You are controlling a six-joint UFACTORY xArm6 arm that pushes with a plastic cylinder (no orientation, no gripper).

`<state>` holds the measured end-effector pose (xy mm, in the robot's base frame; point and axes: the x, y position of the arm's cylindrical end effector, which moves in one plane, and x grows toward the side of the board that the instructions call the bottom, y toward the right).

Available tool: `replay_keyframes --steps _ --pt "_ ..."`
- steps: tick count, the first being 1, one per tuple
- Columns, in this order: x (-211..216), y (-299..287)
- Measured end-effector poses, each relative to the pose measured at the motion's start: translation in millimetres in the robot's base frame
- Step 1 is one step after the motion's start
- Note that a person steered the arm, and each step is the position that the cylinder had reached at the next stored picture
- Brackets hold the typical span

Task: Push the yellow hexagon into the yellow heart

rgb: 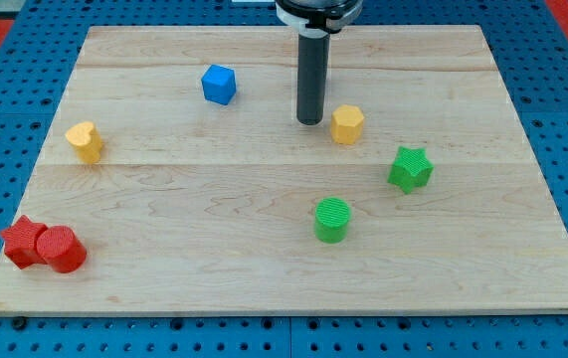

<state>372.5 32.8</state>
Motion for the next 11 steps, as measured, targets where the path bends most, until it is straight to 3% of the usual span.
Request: replay_keyframes --steps 2,3,5,6,7,8,10,11 --pt "-17 135" --pt "12 117" --pt "34 -46" --pt "34 -31" --pt "19 30" --pt "-7 21" --pt "15 -176" --pt "17 -193"
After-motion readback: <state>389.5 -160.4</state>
